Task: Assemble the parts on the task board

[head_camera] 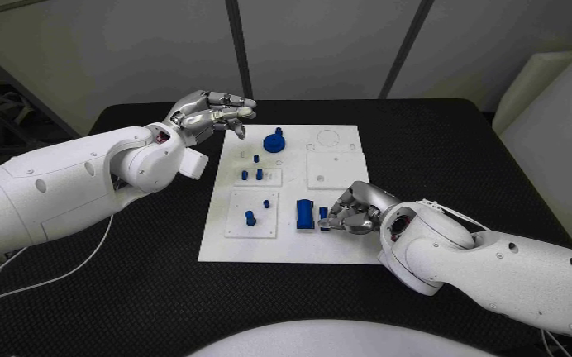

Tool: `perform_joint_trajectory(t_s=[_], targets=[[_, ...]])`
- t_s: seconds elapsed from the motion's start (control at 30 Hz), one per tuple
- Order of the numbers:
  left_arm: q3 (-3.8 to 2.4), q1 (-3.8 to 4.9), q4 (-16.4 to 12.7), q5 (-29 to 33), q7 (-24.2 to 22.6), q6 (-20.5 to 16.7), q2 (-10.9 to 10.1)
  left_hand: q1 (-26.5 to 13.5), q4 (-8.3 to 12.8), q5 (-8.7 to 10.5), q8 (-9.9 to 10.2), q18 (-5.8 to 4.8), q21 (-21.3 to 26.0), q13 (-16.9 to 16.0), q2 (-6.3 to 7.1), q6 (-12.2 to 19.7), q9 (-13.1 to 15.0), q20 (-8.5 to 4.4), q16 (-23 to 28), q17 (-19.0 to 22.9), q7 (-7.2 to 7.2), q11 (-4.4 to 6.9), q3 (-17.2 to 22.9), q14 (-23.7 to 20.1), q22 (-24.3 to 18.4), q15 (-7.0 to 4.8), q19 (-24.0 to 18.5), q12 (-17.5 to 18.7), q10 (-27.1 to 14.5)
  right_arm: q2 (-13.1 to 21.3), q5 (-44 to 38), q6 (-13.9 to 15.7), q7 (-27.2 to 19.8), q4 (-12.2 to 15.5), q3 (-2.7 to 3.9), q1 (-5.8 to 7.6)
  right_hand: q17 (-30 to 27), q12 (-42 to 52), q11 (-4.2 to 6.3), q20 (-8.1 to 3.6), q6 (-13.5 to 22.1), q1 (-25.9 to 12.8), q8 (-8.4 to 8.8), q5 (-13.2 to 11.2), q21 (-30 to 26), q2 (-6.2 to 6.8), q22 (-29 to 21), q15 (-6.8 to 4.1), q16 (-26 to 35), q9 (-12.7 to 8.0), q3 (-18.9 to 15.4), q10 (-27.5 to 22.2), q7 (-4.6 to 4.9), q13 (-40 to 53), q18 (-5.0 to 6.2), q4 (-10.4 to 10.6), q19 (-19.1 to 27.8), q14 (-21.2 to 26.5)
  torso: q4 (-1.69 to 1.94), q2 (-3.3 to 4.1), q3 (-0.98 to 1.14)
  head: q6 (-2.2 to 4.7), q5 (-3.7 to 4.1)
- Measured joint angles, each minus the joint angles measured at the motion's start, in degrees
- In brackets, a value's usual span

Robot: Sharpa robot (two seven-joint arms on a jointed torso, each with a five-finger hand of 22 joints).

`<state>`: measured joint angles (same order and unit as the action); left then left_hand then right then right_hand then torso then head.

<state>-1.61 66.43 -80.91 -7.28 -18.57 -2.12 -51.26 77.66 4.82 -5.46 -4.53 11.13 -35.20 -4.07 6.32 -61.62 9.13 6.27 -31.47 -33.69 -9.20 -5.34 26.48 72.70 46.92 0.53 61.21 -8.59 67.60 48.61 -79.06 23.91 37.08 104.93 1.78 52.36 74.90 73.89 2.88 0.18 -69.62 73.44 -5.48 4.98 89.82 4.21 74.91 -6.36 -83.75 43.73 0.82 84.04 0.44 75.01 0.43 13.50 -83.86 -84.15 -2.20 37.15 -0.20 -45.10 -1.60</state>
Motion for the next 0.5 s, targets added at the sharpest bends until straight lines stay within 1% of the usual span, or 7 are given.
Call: perform_joint_trajectory(t_s=[0.17, 0.27, 0.3, 0.4, 0.5], targets=[[0.00, 0.00, 0.04, 0.00, 0.00, 0.01, 0.01, 0.00, 0.00, 0.00, 0.00, 0.01, 0.00, 0.00, 0.00, 0.00, 0.00, 0.00, 0.00, 0.00, 0.00, 0.00, 0.00, 0.00, 0.00, 0.00, 0.00, 0.00, 0.00, -0.09, -0.55, -0.43, 0.00, -0.56, 0.00, -0.01, 0.00, 0.00, 0.00, 0.00, 0.00, 0.64, 0.00, 0.00, 0.00, -0.62, 0.00, 0.00, 0.00, 0.30, -0.02, 0.00, 0.00, 0.07, 0.00, -0.33, 0.00, 0.00, 0.00, 0.01, -0.02, 0.12, -0.03], [0.00, 0.00, 0.06, 0.00, 0.00, 0.02, 0.03, 0.00, 0.00, 0.00, 0.00, 0.01, 0.00, 0.00, 0.00, 0.00, 0.00, 0.00, 0.00, 0.00, 0.00, 0.00, 0.00, 0.00, 0.00, 0.00, 0.00, 0.00, 0.00, -0.11, -0.96, -0.71, 0.01, -0.76, 0.00, -0.01, 0.00, 0.01, 0.00, 0.00, -0.01, 1.70, 0.00, 0.00, 0.00, -0.65, 0.00, 0.00, 0.00, 0.55, 0.10, 0.00, -0.01, 0.09, 0.00, -1.20, 0.00, 0.00, -0.04, 0.01, -0.02, 0.16, -0.03], [0.00, 0.00, 0.06, 0.00, 0.00, 0.02, 0.03, 0.00, 0.00, 0.00, 0.00, 0.01, 0.00, 0.00, 0.00, 0.00, 0.00, 0.00, 0.00, 0.00, 0.00, 0.00, 0.00, 0.00, 0.00, 0.00, 0.00, 0.00, 0.00, -0.11, -1.09, -0.78, 0.02, -0.78, 0.00, -0.01, 0.00, 0.03, 0.02, 0.00, -0.20, 1.97, 0.00, 0.00, 0.00, -0.79, 0.00, 0.00, 0.00, 0.66, 0.10, -0.03, -0.20, 0.12, 0.00, -1.54, 0.00, 0.00, -0.06, 0.02, -0.02, 0.16, -0.03], [0.00, 0.00, 0.06, 0.00, 0.00, 0.03, 0.05, 0.00, 0.00, 0.00, 0.00, 0.00, 0.00, 0.00, 0.00, 0.00, 0.00, 0.00, 0.00, 0.00, 0.00, 0.00, 0.00, 0.00, 0.01, 0.00, 0.00, 0.00, 0.00, -0.15, -1.51, -0.96, 0.01, -0.78, 0.03, 0.00, 0.00, 0.25, 0.33, -0.01, -0.20, 3.19, 0.00, -0.03, 0.00, -0.78, 0.00, -0.13, 0.00, 0.88, 0.20, -0.10, -0.20, 0.16, 0.00, -2.75, -0.01, 0.13, -0.07, 0.04, -0.02, 0.16, 0.02], [0.00, 0.00, 0.08, 0.00, 0.00, 0.03, 0.05, 0.00, 0.00, 0.00, 0.00, 0.00, 0.00, 0.00, 0.00, 0.00, 0.00, 0.00, 0.00, 0.00, 0.00, 0.00, 0.00, 0.00, 0.01, 0.00, 0.00, 0.00, 0.00, -0.20, -1.91, -1.10, -0.07, -0.74, 0.08, 0.05, 0.00, 0.45, 0.42, -0.21, -0.20, 4.24, 0.23, -0.04, 0.00, -0.63, 0.00, -0.20, 0.00, 0.96, 0.45, -0.01, -0.20, 0.20, 0.00, -3.69, -0.21, 0.21, -0.07, 0.04, -0.02, 0.09, 0.06]])
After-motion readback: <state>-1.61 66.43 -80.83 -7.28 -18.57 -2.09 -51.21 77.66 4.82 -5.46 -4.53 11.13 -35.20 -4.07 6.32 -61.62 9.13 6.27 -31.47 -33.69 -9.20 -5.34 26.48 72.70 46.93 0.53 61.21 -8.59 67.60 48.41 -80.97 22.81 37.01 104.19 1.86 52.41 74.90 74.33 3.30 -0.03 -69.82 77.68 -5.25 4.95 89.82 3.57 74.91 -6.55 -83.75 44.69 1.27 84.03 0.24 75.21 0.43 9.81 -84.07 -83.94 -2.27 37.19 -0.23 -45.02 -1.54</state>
